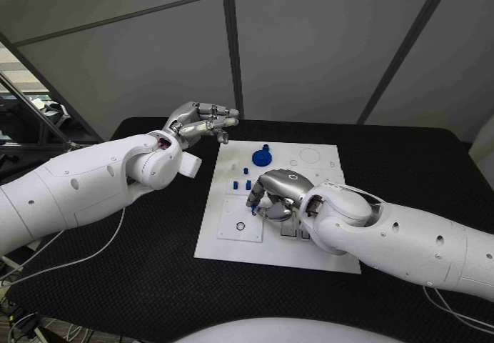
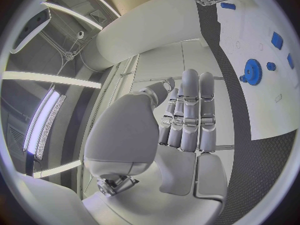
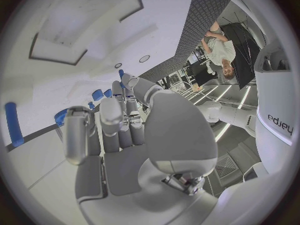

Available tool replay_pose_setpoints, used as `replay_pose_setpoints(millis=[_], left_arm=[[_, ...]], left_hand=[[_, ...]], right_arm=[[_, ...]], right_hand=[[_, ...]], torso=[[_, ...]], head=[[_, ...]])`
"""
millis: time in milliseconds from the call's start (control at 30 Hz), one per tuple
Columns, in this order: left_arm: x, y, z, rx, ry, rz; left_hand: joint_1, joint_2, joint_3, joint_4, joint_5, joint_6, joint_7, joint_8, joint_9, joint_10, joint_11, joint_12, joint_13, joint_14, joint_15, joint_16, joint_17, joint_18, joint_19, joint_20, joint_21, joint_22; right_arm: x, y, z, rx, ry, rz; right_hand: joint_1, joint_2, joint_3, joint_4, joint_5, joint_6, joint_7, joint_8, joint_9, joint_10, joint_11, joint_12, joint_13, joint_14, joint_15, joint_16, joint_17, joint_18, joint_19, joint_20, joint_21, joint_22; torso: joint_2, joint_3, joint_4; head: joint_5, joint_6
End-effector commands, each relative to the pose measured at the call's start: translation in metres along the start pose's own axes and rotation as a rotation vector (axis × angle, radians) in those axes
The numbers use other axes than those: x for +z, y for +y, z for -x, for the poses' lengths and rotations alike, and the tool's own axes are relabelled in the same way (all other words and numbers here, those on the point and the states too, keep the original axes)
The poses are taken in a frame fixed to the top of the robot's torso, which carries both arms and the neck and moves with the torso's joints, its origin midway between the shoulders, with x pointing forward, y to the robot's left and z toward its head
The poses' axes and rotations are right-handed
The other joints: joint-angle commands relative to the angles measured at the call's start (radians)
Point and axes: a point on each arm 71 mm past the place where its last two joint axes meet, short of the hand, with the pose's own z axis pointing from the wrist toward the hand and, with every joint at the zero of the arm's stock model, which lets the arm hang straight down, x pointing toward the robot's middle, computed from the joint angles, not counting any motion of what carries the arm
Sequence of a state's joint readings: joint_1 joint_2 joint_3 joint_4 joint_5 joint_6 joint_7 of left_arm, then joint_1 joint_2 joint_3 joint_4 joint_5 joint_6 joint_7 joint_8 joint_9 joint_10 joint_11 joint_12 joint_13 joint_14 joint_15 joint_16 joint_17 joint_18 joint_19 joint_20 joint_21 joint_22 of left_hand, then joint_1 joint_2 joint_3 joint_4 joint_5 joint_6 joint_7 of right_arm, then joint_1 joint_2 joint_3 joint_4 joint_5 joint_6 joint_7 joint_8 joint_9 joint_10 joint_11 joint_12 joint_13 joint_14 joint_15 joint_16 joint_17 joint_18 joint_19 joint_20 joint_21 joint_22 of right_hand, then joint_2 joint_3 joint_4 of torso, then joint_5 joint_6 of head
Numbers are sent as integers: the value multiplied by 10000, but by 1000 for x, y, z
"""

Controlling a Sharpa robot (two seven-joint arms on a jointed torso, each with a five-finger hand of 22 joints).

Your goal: Assemble the parts on the task board

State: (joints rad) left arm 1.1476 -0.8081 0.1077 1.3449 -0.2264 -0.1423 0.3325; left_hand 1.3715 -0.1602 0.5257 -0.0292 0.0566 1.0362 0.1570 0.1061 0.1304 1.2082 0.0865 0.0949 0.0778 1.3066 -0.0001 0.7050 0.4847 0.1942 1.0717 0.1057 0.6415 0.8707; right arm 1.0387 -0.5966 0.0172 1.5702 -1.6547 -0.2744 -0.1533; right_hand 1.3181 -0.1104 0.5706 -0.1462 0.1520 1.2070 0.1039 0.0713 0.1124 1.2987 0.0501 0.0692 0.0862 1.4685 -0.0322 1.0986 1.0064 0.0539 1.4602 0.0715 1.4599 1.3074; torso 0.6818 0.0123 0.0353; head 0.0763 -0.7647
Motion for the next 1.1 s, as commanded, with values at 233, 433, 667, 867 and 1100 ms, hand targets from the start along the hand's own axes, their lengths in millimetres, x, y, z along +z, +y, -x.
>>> replay_pose_setpoints(millis=[233,433,667,867,1100], left_arm=[[0,-1,0,-90,26,-37],[0,-1,1,-89,25,-41],[0,-1,1,-85,15,-40],[0,-1,1,-82,11,-37],[0,-1,2,-82,11,-27]], left_hand=[[-26,88,-54,-28,-19,51,29,-63,11,70,13,46,9,-54,10,-51,-15,-113,-51,2,-32,-10],[-26,88,-54,-28,-19,51,29,-63,11,70,13,46,9,-54,10,-51,-15,-113,-51,2,-32,-10],[-26,88,-54,-28,-19,51,29,-63,11,70,13,46,9,-54,10,-51,-15,-113,-51,2,-32,-10],[-25,91,-66,-35,-22,41,35,-78,11,56,19,41,13,-56,15,-77,-23,-114,-53,4,-51,-20],[-25,91,-66,-35,-22,41,35,-78,11,56,19,41,13,-56,15,-77,-23,-114,-53,4,-51,-20]], right_arm=[[0,-1,-2,-250,308,12],[1,-2,-3,-309,354,-41],[2,-2,-7,-354,530,-41],[1,-2,-13,-426,825,-62],[1,-2,-14,-492,821,-120]], right_hand=[[-114,-1,5,84,-47,53,52,-10,14,-39,-44,-22,9,181,-63,37,12,-168,279,-7,47,1201],[-114,-1,5,84,-47,53,52,-10,14,-39,-44,-22,9,181,-63,37,12,-168,279,-7,47,1201],[-130,-2,2,95,-61,51,52,-13,18,-44,-43,-25,10,181,-62,50,17,-171,285,-5,56,1214],[-148,-3,-3,108,-81,53,51,-13,24,-47,-43,-27,11,177,-61,48,2,-168,276,-4,47,1201],[-185,-32,-15,123,-115,15,56,-36,25,-97,-31,-48,4,160,-54,12,-62,-158,253,0,20,1166]], torso=[[-7,-1,5],[-3,-1,4],[-2,-4,7],[-4,-7,6],[-6,-3,3]], head=[[28,-24],[19,-26],[53,-52],[56,-79],[60,-78]])
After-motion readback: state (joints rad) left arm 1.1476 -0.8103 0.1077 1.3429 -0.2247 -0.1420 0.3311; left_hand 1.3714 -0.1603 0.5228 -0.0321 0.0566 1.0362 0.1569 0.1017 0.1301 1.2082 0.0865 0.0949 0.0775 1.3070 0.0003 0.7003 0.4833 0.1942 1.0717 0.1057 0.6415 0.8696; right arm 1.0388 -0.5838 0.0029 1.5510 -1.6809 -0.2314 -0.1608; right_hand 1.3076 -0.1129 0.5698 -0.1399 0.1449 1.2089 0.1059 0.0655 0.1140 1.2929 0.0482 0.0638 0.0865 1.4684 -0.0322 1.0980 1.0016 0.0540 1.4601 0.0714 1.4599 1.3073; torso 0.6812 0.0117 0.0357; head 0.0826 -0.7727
